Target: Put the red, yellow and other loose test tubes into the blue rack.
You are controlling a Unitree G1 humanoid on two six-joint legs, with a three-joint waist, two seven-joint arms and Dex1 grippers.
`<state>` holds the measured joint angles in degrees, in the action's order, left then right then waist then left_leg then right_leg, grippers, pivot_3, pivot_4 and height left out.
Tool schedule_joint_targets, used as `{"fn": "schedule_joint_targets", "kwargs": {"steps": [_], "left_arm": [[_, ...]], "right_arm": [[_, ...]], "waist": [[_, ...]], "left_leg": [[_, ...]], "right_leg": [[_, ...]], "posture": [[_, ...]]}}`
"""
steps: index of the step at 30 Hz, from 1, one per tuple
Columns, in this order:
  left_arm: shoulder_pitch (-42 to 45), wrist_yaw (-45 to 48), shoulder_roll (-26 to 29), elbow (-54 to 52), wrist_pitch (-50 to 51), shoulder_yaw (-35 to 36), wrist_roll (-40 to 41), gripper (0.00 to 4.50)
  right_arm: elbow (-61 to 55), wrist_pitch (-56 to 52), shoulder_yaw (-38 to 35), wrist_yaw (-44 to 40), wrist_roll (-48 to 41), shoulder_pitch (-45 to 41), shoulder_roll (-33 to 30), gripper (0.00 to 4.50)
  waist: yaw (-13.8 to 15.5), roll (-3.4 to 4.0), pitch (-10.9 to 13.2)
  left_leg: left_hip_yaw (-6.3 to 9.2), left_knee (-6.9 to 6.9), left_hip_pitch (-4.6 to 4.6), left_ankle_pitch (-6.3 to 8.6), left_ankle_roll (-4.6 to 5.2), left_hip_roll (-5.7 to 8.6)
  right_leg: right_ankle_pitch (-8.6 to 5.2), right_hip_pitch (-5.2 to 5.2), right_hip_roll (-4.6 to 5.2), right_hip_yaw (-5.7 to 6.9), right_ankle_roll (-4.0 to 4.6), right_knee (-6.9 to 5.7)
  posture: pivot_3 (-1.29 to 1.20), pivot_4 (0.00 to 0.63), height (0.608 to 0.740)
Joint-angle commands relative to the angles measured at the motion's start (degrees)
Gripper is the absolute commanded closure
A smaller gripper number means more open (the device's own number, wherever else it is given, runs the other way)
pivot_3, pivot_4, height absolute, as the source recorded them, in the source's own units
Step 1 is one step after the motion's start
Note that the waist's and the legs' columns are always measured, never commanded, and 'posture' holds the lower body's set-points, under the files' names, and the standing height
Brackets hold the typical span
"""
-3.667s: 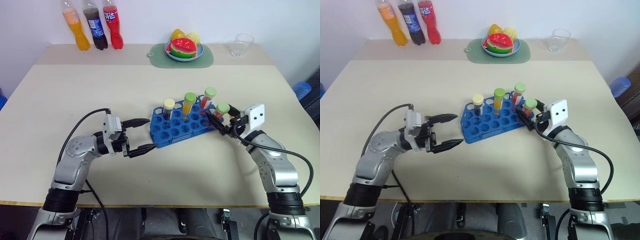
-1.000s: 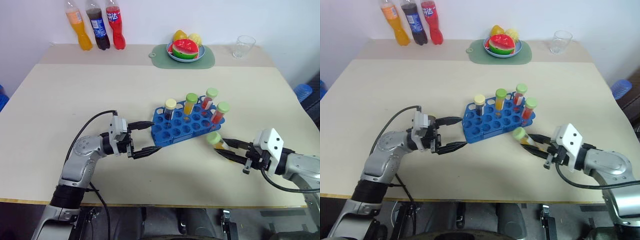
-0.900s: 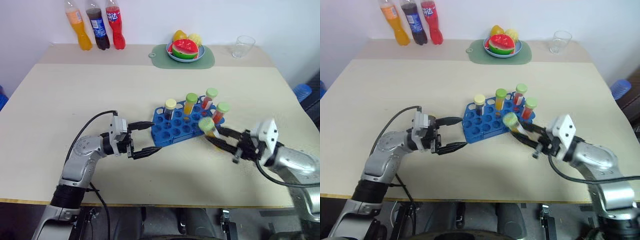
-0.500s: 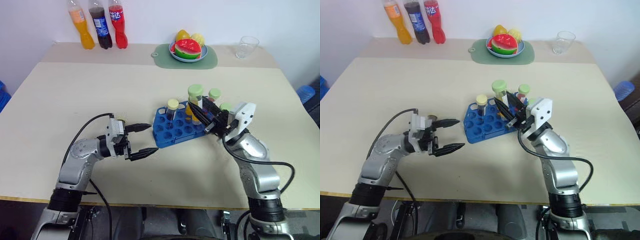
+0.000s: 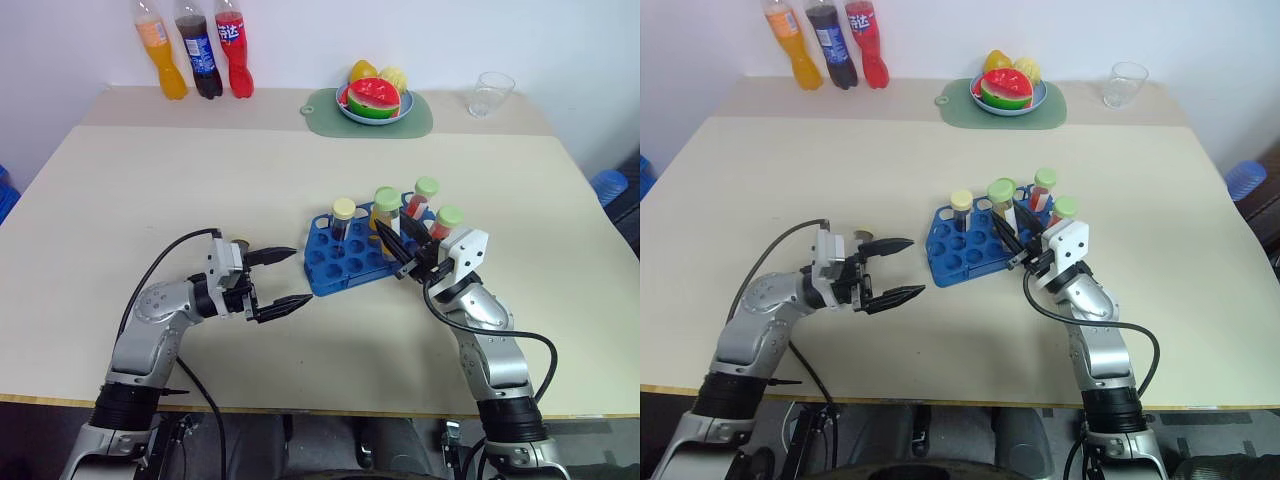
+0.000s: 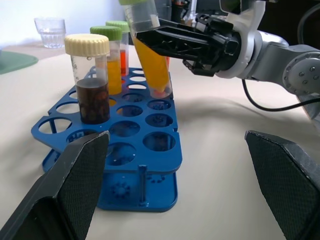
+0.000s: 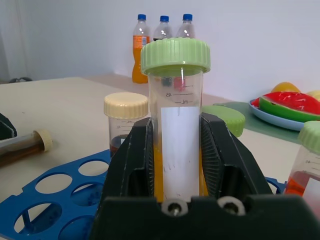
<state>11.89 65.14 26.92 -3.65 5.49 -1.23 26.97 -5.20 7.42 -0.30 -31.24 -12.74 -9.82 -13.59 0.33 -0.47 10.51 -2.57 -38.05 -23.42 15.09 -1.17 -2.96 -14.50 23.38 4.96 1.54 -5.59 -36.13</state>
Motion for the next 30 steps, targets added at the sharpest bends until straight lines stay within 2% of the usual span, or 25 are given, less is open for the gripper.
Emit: {"fn": "schedule_joint_targets", "kwargs": {"steps": [1,16,18,25,26,30], "left_arm": [[-0.2,0.0,0.5,-2.3,-0.8,0.8,0.7,0.00],[0.9,-0.1,0.6,-1.9,-0.8,0.8,0.5,0.00],[0.8,-0.1,0.6,-1.9,-0.8,0.8,0.6,0.00],[0.4,-0.3,0.6,-2.3,-0.7,0.9,0.7,0.00],[0.3,-0.4,0.6,-2.3,-0.7,0.9,0.7,0.00],[0.1,-0.6,0.4,-2.6,-0.6,0.9,0.9,0.00]], "right_arm": [[2.0,0.8,-0.5,0.4,-0.2,0.1,0.1,3.69],[4.9,1.8,-1.4,1.5,-1.5,-0.8,0.6,3.69],[4.5,0.7,-0.9,-0.4,-3.8,-0.5,0.9,3.69],[5.2,4.0,-0.3,0.8,-1.6,1.5,1.9,0.20],[5.1,4.2,-0.3,0.9,-1.3,1.8,1.9,0.08],[3.0,4.1,-0.3,1.2,-0.3,3.0,0.8,0.08]], "waist": [[0.0,0.00,0.0],[-0.1,0.01,0.0],[-0.1,0.01,0.0],[-0.1,0.03,0.0],[-0.1,0.03,0.0],[-0.1,0.03,0.0]], "left_leg": [[0.00,0.00,0.00,0.00,0.00,0.00],[0.00,0.00,0.02,0.00,0.00,0.00],[0.00,0.00,0.02,0.00,0.00,0.00],[0.00,0.04,0.01,0.00,0.00,0.00],[-0.01,0.03,0.01,0.00,0.00,0.00],[0.00,0.03,0.01,0.00,0.00,0.00]], "right_leg": [[0.00,0.00,0.00,0.00,0.00,0.00],[0.00,-0.01,0.00,0.00,0.00,0.00],[0.00,-0.02,0.00,0.00,0.01,0.00],[0.00,0.01,0.00,0.00,0.00,0.00],[0.00,0.01,0.00,0.00,0.00,0.00],[0.00,0.01,0.00,0.00,0.00,0.00]], "posture": [[0.00,0.150,0.740],[0.00,0.150,0.740],[0.00,0.150,0.740],[0.00,0.150,0.740],[0.00,0.150,0.740],[0.00,0.150,0.740]]}}
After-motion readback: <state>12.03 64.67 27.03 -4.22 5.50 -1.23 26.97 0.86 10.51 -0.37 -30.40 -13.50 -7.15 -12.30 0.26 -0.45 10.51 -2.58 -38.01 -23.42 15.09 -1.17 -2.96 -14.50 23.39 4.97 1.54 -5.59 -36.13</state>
